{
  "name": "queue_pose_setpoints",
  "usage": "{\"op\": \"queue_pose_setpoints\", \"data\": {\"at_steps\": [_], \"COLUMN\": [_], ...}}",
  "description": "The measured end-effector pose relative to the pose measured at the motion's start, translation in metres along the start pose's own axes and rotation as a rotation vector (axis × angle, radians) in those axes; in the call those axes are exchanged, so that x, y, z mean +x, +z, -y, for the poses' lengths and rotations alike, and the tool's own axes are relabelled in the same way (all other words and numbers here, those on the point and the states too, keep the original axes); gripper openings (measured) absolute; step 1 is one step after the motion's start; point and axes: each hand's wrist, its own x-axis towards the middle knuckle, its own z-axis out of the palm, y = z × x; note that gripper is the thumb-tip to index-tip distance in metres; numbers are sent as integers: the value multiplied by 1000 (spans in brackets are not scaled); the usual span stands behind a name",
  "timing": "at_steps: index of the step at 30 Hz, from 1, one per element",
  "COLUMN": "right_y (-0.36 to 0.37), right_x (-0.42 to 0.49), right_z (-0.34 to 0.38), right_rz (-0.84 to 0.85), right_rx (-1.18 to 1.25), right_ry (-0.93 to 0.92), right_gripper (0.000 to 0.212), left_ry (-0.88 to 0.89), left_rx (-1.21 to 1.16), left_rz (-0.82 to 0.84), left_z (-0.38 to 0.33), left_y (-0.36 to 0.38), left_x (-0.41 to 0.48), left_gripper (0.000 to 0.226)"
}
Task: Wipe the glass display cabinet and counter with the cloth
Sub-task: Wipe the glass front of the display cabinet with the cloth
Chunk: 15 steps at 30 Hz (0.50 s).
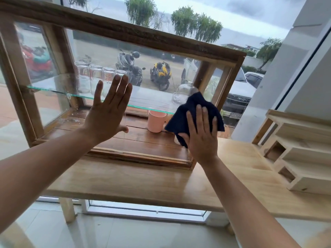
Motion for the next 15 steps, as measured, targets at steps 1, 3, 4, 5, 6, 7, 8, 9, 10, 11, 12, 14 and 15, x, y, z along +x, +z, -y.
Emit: {"op": "queue_pose_setpoints", "data": {"at_steps": [1, 3, 4, 5, 6, 7, 8, 9, 10, 11, 12, 14, 15], "right_y": [7, 16, 17, 16, 13, 10, 6, 1, -5, -12, -20, -33, -37], "right_x": [-21, -61, -73, -78, -77, -71, -61, -46, -25, 0, 27, 74, 89], "right_z": [6, 13, 13, 13, 11, 9, 7, 5, 4, 5, 7, 14, 20], "right_rz": [34, 119, 153, 175, 185, 179, 162, 145, 120, 93, 63, 10, -12], "right_rx": [2, -21, -34, -39, -35, -20, -2, 21, 40, 54, 68, 111, 124], "right_ry": [-55, -189, -234, -256, -264, -260, -232, -162, -55, 67, 177, 302, 321], "right_gripper": [69, 68, 66, 64, 63, 64, 67, 71, 73, 75, 79, 84, 84], "left_ry": [0, -2, -2, -2, -1, 0, 1, 0, 0, 1, 1, 3, 3], "left_rx": [7, 20, 25, 30, 35, 41, 45, 48, 51, 55, 55, 43, 39], "left_rz": [3, 13, 16, 16, 15, 16, 17, 19, 16, 13, 11, 8, 11], "left_z": [0, 0, 0, 1, 1, 1, 1, 1, 1, 1, 1, 1, 1], "left_y": [0, -1, -1, 0, 0, -1, -1, 0, 1, 2, 2, 2, 2], "left_x": [0, 0, 0, -1, -1, -1, -1, -1, 0, 0, 0, 1, 0], "left_gripper": [156, 156, 156, 155, 155, 154, 154, 154, 153, 153, 153, 152, 152]}}
